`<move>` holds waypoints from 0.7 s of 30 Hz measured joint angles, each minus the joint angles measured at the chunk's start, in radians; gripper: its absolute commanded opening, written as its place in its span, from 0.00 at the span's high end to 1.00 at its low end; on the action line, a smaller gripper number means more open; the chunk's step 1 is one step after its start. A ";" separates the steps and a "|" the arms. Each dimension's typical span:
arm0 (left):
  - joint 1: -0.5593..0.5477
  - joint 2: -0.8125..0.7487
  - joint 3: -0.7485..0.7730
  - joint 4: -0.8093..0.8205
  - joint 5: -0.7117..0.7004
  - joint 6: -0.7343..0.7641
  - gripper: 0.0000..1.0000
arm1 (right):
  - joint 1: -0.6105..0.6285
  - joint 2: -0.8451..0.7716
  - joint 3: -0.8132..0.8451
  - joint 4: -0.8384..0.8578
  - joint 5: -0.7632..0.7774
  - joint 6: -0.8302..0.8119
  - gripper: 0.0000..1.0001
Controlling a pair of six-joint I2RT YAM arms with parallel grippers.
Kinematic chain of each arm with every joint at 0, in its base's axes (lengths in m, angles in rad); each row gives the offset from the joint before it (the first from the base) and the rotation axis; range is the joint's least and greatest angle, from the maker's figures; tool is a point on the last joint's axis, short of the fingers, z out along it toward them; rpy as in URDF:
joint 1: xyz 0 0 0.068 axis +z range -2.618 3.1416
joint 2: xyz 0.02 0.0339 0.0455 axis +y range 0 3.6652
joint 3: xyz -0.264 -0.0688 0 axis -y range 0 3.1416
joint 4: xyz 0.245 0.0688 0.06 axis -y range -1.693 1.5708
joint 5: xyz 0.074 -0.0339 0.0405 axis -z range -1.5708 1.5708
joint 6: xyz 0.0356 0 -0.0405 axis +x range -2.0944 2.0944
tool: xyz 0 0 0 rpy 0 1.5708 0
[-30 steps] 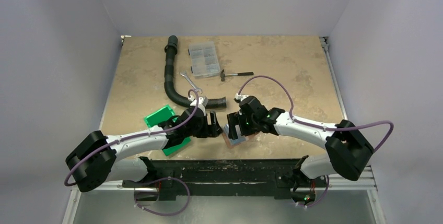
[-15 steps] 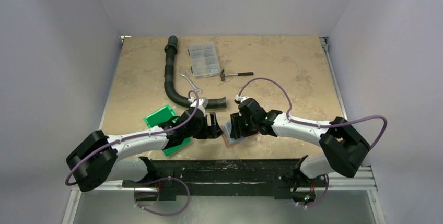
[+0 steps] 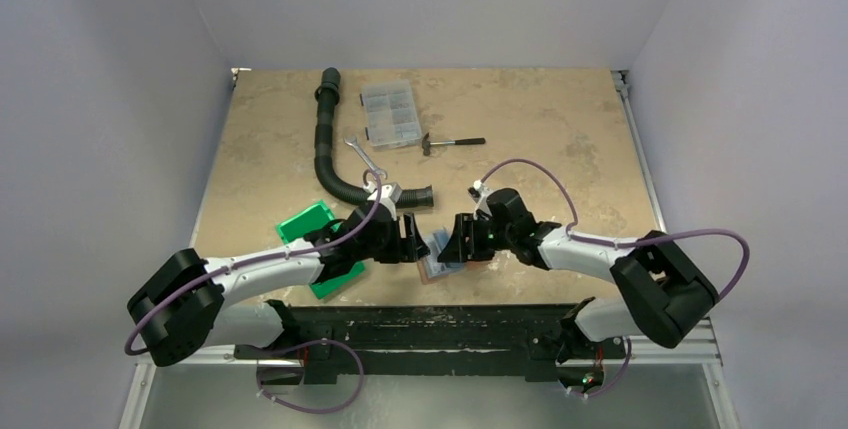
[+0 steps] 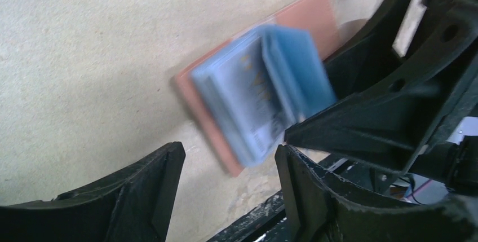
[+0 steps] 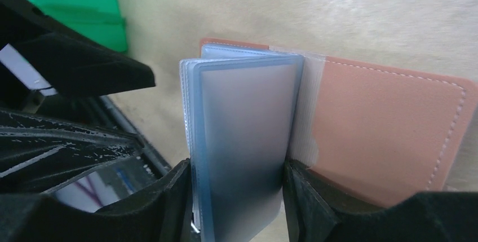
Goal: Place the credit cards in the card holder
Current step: Open the card holder at the center of the board.
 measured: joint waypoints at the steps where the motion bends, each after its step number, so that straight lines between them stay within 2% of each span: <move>1: 0.000 -0.002 0.007 0.000 0.004 0.000 0.34 | 0.000 0.003 -0.007 0.023 -0.021 0.010 0.87; 4: 0.000 -0.002 0.043 -0.005 0.017 0.005 0.35 | 0.002 0.031 -0.024 0.106 -0.092 0.040 0.87; 8: 0.000 0.013 0.111 -0.016 0.019 0.016 0.41 | 0.002 0.067 -0.035 0.181 -0.141 0.064 0.87; 13: 0.000 0.054 0.161 -0.046 -0.019 0.038 0.47 | 0.001 0.077 -0.047 0.233 -0.161 0.082 0.87; 21: 0.000 0.120 0.168 -0.095 -0.058 0.063 0.50 | 0.001 0.078 -0.048 0.254 -0.174 0.090 0.84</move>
